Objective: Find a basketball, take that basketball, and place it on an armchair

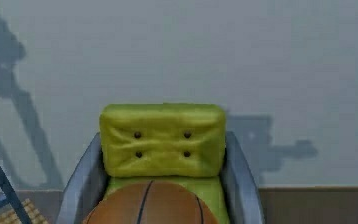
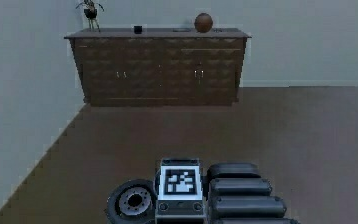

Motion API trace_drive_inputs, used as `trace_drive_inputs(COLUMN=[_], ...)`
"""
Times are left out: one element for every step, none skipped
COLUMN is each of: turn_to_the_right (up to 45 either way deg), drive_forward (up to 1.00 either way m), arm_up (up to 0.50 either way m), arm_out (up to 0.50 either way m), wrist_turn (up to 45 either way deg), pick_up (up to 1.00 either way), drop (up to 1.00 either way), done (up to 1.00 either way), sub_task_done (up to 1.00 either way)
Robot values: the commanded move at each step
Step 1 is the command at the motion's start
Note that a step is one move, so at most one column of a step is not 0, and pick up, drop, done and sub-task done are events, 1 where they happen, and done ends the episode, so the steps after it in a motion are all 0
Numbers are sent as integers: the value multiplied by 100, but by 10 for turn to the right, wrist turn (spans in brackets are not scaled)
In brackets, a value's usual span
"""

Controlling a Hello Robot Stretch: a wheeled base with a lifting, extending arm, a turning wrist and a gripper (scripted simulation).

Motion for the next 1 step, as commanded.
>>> trace_drive_inputs(turn_to_the_right=[60], drive_forward=[0], arm_up=[0], arm_out=[0], wrist_turn=[0], pick_up=[0], drop=[0], done=[0], sub_task_done=[0])
